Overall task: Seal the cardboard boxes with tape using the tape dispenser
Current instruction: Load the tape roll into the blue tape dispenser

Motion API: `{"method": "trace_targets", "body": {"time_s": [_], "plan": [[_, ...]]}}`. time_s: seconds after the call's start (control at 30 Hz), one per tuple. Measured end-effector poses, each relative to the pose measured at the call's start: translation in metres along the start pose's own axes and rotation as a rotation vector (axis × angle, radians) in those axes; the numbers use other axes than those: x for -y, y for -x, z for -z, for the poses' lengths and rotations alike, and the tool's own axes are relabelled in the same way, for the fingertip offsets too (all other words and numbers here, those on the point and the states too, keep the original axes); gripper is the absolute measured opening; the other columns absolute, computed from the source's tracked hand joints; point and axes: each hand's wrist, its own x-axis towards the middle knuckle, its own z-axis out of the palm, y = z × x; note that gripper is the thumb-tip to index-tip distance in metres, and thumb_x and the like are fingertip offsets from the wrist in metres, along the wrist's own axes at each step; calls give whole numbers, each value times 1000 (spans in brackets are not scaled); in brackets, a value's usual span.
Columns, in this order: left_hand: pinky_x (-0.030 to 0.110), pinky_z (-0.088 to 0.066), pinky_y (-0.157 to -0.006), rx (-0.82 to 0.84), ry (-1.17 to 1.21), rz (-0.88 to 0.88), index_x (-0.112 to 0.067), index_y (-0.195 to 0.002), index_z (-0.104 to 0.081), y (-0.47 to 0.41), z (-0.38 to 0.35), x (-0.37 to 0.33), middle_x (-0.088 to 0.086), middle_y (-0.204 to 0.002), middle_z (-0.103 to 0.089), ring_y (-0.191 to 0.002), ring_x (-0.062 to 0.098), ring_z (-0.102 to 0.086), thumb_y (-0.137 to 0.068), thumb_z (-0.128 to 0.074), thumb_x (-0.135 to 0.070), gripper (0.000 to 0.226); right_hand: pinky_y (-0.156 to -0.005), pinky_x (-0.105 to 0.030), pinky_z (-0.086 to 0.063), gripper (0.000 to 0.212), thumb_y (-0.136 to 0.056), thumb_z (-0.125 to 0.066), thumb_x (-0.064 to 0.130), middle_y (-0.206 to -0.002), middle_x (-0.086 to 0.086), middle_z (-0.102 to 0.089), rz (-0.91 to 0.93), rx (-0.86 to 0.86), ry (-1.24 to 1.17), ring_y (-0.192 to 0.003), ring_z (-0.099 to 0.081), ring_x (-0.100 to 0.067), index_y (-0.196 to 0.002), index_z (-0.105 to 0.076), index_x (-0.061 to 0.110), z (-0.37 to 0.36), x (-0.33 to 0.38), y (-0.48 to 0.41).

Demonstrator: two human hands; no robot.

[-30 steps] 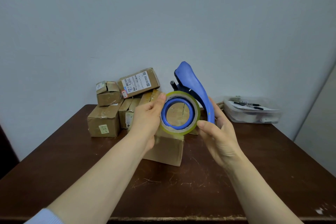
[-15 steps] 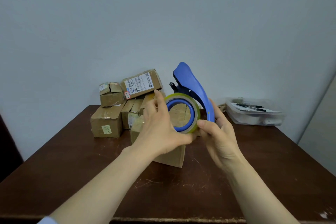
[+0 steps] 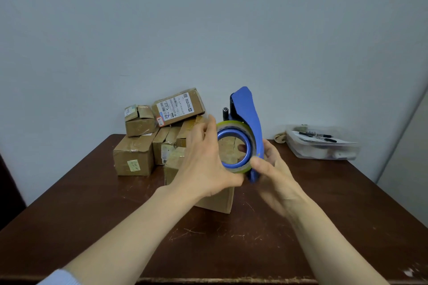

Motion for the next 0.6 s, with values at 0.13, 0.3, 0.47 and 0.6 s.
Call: {"method": "trace_targets", "body": {"time_s": [0.13, 0.3, 0.47, 0.6], "plan": [[20, -21, -104, -1, -21, -53, -18, -150, 16, 5, -4, -1, -6, -144, -15, -138, 13, -12, -62, -81, -37, 132, -88, -40, -53, 106, -51, -85, 45, -101, -11, -64, -58, -151, -74, -92, -64, -20, -136, -39, 3, -4, -2, -7], [17, -19, -99, 26, -69, -134, -19, -147, 23, 4, -3, 0, -8, -143, -19, -135, 9, -12, -63, -81, -37, 135, -96, -43, -50, 96, -31, -93, 52, -117, -12, -67, -186, -16, -187, -108, -64, -26, -114, -68, 12, 4, 6, -6], [13, -33, -100, 122, 299, -22, -25, -149, 15, 4, 8, 0, -16, -142, -28, -131, -3, -25, -68, -83, -28, 127, -67, -40, -59, 76, -23, -93, 26, -82, -8, -69, -185, -135, -217, -74, -69, -21, -93, -69, 10, 8, 14, -14], [23, -47, -81, 4, 1070, 506, -12, -138, -40, -1, 17, 13, -1, -129, -53, -108, 6, -53, -88, -54, -34, 57, -45, -29, -51, 90, -19, -94, 36, -62, -3, -65, -148, -116, -225, -49, -62, -16, -99, -63, 8, 12, 29, -13]]}}
